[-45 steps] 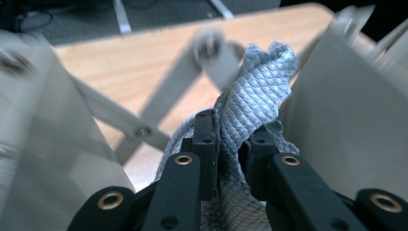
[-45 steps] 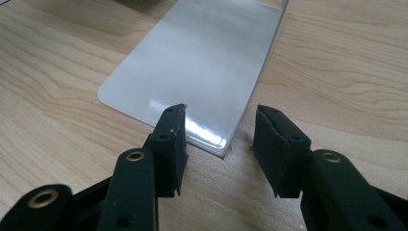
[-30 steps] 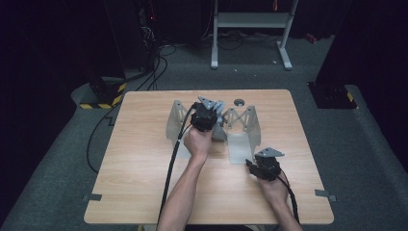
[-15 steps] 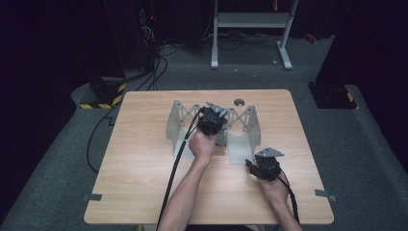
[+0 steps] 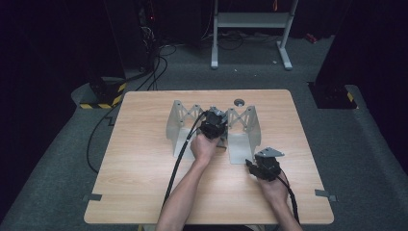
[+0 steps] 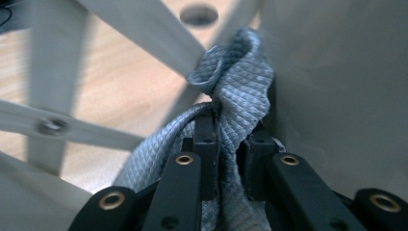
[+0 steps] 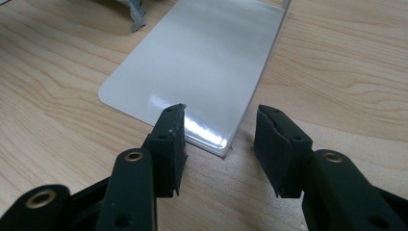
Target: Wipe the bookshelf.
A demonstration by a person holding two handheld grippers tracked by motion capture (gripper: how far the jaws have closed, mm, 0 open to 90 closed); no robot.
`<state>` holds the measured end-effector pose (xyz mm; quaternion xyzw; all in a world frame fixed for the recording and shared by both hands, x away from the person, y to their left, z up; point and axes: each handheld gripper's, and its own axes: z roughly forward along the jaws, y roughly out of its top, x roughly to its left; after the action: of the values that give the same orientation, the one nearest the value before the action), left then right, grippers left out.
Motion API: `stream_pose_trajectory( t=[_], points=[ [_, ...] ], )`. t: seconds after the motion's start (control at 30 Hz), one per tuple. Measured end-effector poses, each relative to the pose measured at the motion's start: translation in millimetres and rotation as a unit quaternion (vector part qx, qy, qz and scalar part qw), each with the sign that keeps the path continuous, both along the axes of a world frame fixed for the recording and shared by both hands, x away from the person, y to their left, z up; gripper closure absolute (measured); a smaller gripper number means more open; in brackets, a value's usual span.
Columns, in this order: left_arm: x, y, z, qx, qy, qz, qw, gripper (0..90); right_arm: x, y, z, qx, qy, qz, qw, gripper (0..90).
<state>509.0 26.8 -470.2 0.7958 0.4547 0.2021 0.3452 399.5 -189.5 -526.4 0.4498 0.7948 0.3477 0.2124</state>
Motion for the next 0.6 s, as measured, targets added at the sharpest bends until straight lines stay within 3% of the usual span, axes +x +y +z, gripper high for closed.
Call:
stream_pose_trajectory(
  t=[0.07,0.17,0.4,0.6],
  points=[
    [1.2,2.4,-9.1,-0.019,0.017,-0.001,0.9997,79.6,0.0,0.0,0.0,0.0,0.0,0.0,1.0,54.5],
    [3.7,5.8,-12.3,-0.045,0.027,-0.004,0.9986,79.5,0.1,-0.1,0.0,0.0,0.0,0.001,1.0,54.4],
    [0.1,13.7,10.8,-0.089,-0.002,-0.019,0.9958,79.5,0.0,0.0,0.0,0.0,0.0,0.001,1.0,54.1],
    [-7.9,17.3,33.5,-0.105,-0.035,-0.032,0.9934,79.5,0.0,0.4,0.0,0.0,0.001,0.002,1.0,53.9]
  ],
)
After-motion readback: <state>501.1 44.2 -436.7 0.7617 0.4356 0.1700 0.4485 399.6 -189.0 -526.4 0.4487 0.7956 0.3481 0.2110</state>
